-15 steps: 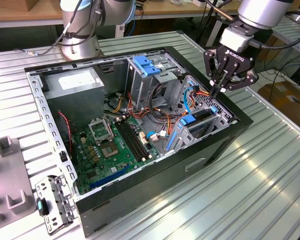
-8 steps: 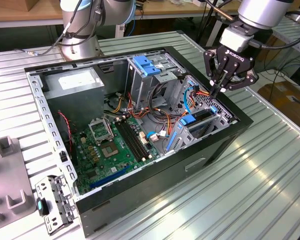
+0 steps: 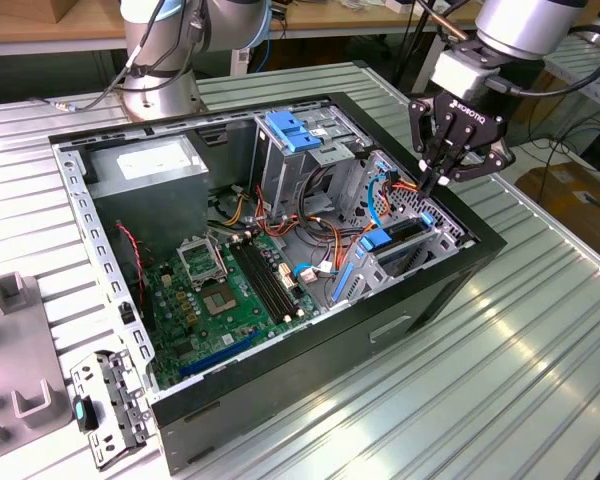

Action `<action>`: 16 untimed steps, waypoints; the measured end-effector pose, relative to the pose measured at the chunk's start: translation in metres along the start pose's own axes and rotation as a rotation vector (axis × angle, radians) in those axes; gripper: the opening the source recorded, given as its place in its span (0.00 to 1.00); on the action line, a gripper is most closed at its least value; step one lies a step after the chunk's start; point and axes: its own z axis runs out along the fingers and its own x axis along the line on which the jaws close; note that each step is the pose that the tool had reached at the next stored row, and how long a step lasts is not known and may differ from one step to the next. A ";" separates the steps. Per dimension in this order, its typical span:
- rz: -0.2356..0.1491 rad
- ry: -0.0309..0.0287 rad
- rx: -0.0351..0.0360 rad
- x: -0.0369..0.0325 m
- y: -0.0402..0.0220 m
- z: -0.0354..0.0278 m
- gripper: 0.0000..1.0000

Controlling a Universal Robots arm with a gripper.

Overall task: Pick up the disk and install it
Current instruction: 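Insert the first disk wire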

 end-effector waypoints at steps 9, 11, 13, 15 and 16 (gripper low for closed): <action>0.136 -0.0043 -0.0055 -0.0006 0.0045 0.0018 0.17; 0.136 -0.0043 -0.0055 -0.0008 0.0071 0.0019 0.17; 0.136 -0.0043 -0.0055 -0.0010 0.0078 0.0019 0.17; 0.136 -0.0044 -0.0055 -0.0011 0.0090 0.0022 0.17; 0.136 -0.0045 -0.0055 -0.0012 0.0100 0.0029 0.17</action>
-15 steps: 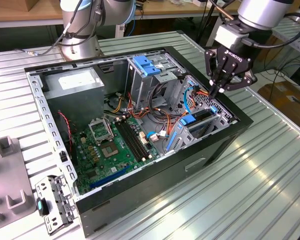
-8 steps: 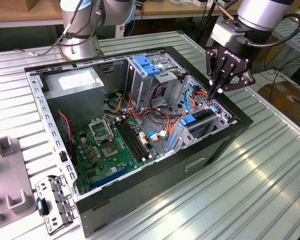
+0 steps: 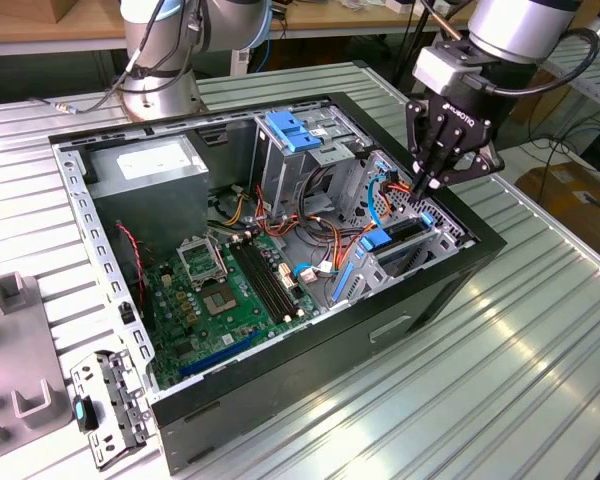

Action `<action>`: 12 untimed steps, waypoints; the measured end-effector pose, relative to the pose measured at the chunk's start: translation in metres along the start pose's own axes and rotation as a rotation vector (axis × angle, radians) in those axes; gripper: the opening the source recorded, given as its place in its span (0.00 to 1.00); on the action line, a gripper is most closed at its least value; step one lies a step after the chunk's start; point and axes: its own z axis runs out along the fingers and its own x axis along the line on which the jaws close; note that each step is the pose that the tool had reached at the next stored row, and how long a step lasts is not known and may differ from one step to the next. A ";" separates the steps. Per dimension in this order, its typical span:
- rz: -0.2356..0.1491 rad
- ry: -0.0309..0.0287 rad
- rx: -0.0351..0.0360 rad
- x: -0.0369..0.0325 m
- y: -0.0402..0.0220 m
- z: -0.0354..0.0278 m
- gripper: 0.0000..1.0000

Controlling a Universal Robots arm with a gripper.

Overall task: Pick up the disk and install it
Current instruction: 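Insert the first disk wire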

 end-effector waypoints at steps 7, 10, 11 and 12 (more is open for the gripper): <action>0.001 -0.0015 -0.0001 0.0043 0.0052 0.0128 0.17; -0.019 -0.0189 0.0001 0.0054 0.0066 0.0157 0.17; -0.031 -0.0207 0.0004 0.0068 0.0072 0.0166 0.17; -0.040 -0.0206 0.0006 0.0073 0.0076 0.0173 0.17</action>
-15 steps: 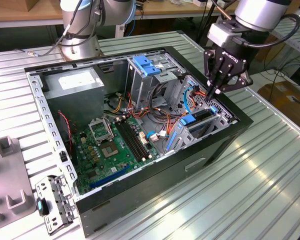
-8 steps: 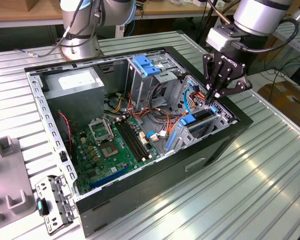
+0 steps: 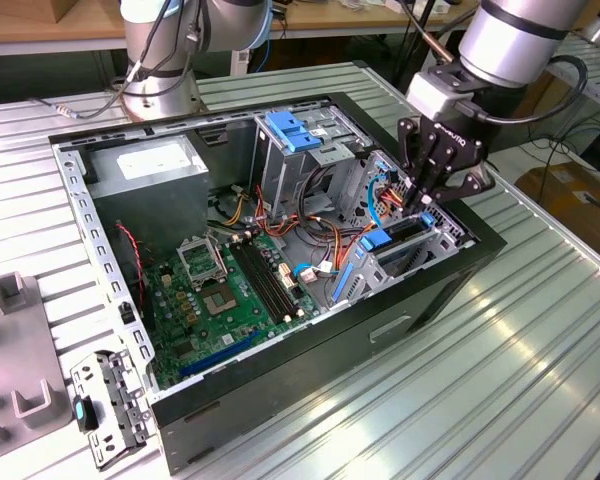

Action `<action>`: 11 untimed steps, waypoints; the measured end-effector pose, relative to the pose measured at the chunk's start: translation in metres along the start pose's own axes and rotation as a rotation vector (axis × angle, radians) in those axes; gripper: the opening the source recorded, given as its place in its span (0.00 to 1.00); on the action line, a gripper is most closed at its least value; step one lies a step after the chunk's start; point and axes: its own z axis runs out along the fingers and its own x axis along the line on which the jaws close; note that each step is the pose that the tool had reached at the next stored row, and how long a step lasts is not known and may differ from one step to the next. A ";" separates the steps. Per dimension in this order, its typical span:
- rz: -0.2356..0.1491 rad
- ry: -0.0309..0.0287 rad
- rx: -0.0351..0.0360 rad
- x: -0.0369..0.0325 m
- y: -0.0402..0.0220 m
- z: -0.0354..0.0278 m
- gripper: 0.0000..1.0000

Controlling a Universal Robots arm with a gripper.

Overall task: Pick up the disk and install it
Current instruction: 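Insert the first disk wire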

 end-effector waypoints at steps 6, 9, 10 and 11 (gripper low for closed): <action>-0.007 0.0006 0.0001 0.0020 0.0004 0.0045 0.17; -0.003 0.0002 0.0001 0.0028 0.0003 0.0069 0.17; -0.002 0.0002 0.0001 0.0029 0.0003 0.0071 0.17; -0.002 0.0003 0.0001 0.0030 0.0003 0.0078 0.17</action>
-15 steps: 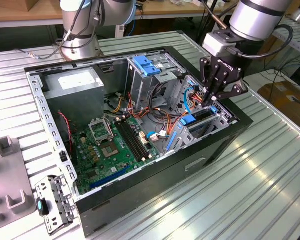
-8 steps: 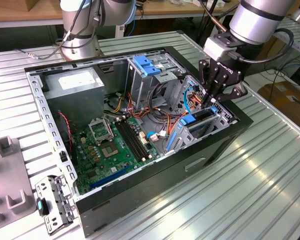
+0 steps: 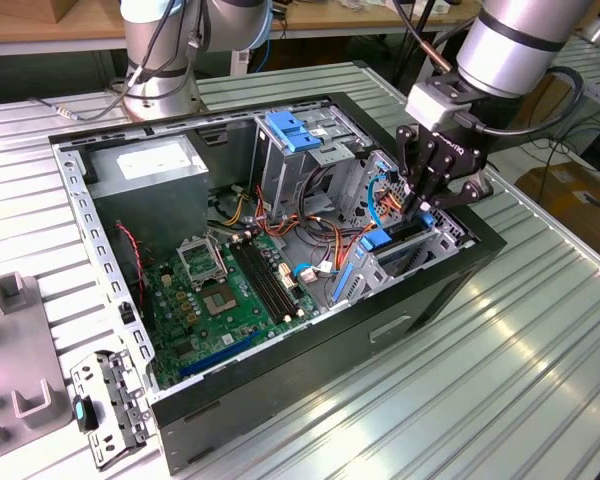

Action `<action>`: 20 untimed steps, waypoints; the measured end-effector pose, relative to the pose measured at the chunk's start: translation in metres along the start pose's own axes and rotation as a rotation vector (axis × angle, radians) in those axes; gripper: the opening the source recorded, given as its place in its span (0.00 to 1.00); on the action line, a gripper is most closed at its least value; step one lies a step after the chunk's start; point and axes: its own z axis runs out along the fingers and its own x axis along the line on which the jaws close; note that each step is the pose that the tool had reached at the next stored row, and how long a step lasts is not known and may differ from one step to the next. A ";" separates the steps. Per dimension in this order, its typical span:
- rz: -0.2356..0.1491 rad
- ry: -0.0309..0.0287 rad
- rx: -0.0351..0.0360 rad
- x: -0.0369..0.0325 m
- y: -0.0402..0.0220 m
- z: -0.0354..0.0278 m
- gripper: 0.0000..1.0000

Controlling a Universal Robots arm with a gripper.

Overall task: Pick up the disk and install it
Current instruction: 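Insert the first disk wire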

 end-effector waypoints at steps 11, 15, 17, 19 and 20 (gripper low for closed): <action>0.003 -0.0005 -0.0002 0.0000 0.0000 -0.0002 0.17; 0.003 0.0001 -0.0002 0.0013 -0.0001 0.0014 0.17; 0.002 -0.0002 -0.0001 0.0012 -0.0001 0.0035 0.17; 0.003 0.0001 -0.0005 0.0012 -0.0002 0.0067 0.17; 0.003 0.0000 -0.0006 0.0012 -0.0002 0.0070 0.17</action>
